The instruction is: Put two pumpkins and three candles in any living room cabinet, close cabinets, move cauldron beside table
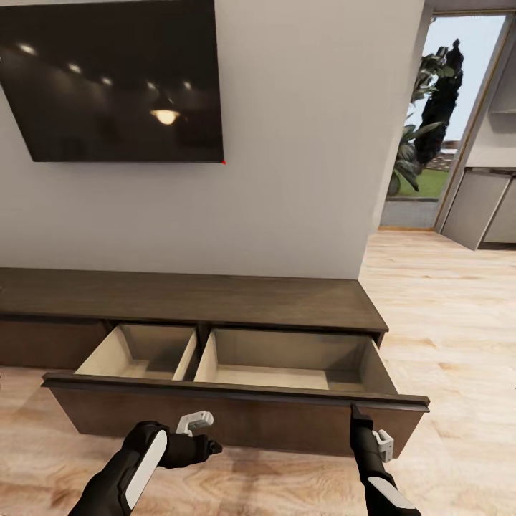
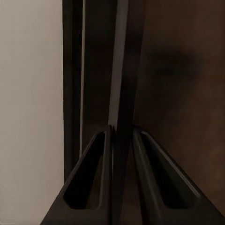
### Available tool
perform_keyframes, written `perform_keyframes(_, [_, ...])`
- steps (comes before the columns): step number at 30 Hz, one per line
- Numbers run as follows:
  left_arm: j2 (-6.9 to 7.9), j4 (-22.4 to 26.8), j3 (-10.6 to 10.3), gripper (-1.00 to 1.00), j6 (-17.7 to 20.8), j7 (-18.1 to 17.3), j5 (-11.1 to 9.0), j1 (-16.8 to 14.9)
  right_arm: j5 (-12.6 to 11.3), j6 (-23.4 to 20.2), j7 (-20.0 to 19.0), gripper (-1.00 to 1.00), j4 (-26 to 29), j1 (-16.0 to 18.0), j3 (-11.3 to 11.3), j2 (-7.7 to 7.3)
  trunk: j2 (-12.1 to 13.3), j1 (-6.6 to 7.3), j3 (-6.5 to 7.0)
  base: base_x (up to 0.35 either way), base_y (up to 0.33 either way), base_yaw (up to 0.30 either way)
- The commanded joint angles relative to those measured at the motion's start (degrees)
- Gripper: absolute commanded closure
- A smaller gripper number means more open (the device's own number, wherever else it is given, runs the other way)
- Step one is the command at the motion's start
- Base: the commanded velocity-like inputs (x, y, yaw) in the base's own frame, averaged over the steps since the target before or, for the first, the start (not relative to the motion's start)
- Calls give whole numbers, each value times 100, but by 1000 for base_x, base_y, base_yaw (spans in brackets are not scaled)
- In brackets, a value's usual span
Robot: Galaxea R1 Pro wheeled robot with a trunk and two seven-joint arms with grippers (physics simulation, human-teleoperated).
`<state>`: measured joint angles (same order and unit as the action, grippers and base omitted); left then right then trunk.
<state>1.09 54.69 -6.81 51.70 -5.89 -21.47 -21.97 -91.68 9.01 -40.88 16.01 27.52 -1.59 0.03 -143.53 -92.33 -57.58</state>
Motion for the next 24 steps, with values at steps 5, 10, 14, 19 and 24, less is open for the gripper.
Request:
perform_keyframes(5, [5,6,-5,-100,15,-44,46,-1,-70,22,-69,100,33,7,-175,-10,-3,3,-5,-51,0,0])
perform_keyframes(10, [5,6,-5,-100,15,-44,46,-1,-72,22,-69,100,33,7,-175,-10,-3,3,-5,-5,0,0])
perform_keyframes(14, [5,6,-5,-100,15,-44,46,-1,-70,23,-69,100,33,7,-175,-11,-3,3,-5,-10,0,0])
perform_keyframes(19, [5,6,-5,-100,15,-44,46,-1,-70,23,-69,100,33,7,-175,-11,-3,3,-5,-65,0,0])
perform_keyframes(24, [5,6,-5,-100,15,-44,46,-1,-71,23,-69,100,33,7,-175,-10,-3,3,-5,-10,0,0])
